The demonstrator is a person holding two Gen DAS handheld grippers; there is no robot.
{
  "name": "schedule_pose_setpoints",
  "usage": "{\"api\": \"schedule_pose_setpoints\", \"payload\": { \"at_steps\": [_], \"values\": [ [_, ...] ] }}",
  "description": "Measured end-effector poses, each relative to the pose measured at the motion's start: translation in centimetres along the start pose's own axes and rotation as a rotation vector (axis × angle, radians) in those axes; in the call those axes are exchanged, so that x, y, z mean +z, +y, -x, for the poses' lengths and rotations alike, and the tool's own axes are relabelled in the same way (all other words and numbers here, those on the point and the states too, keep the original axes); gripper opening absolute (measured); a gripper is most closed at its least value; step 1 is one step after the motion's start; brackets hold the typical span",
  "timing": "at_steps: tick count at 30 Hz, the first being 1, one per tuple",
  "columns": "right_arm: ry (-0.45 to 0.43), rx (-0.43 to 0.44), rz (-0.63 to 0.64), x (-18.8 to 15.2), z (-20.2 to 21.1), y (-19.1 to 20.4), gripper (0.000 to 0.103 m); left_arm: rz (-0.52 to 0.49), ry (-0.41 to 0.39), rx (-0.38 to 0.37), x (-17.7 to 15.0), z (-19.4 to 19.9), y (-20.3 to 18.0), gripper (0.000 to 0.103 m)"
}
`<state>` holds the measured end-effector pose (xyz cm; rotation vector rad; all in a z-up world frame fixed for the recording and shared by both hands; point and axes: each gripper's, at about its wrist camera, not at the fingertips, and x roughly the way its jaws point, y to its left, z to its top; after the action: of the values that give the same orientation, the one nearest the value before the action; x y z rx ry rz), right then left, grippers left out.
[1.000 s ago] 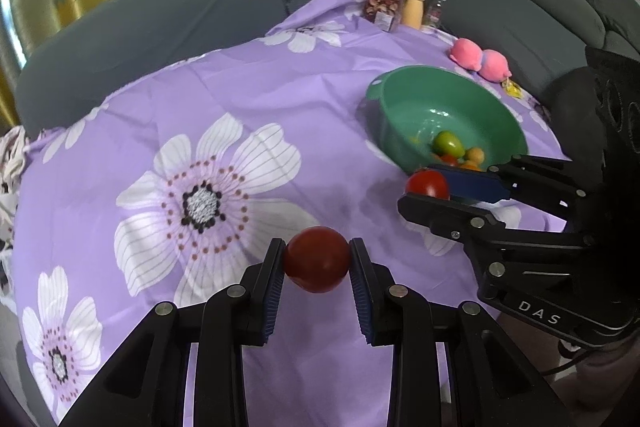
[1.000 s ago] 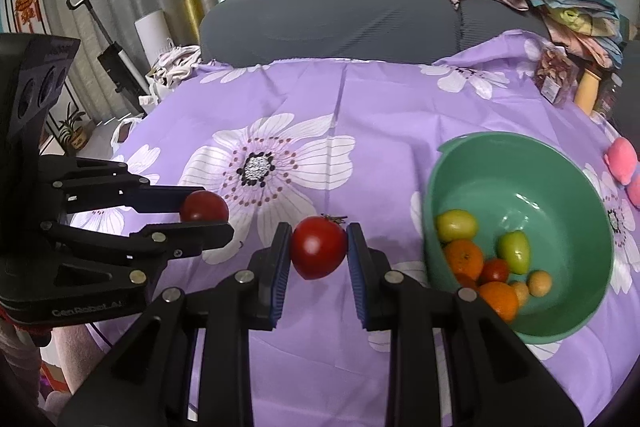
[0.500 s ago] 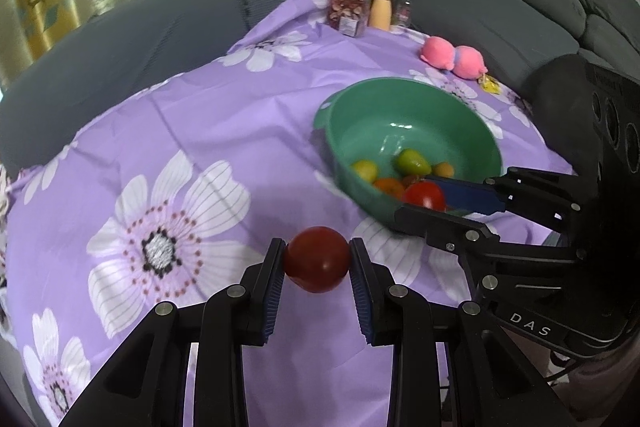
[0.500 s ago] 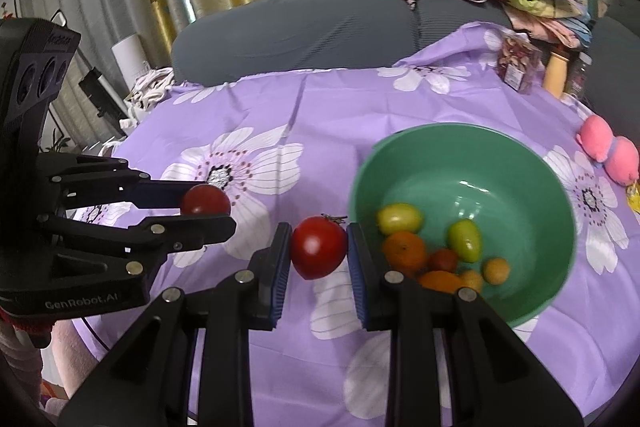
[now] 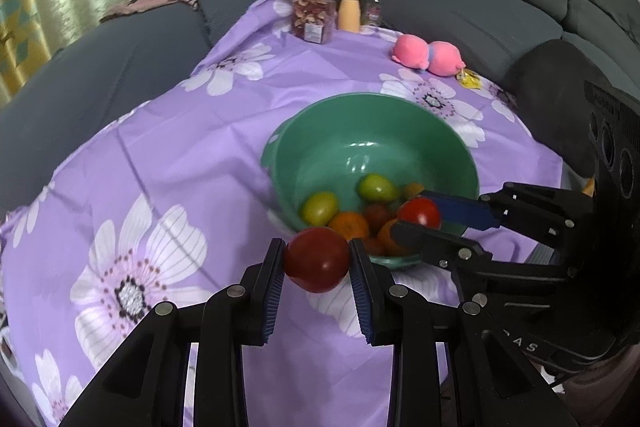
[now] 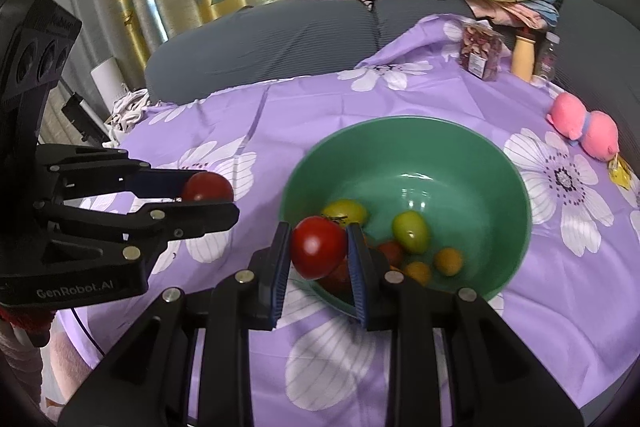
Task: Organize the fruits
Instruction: 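Carry the tomato with the left gripper while the right gripper carries its tomato to the bowl, then lower the left gripper's tomato into the bowl while the right gripper lowers its tomato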
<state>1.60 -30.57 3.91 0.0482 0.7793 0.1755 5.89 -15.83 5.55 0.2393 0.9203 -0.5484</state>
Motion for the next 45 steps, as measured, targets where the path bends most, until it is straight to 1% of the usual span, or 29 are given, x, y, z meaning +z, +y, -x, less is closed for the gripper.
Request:
{"api": "schedule_pose_setpoints", "payload": {
  "at_steps": [14,27,45],
  "values": [
    [0.000,-0.032,-0.062,-0.2,-0.4,-3.5,0.028,-0.043,0.037,-0.022,2.4,-3.0,-2.2,0.032],
    [0.008,-0.041,-0.082,-0.2,-0.9,-4.6,0.028,-0.059,0.071,-0.032,3.0,-4.8,-2.9,0.032],
    [0.041,-0.062,-0.085,-0.1,-2.3,-5.3,0.028,-0.087,0.111,-0.013,3.4,-6.6,-3.3,0.032]
  ]
}}
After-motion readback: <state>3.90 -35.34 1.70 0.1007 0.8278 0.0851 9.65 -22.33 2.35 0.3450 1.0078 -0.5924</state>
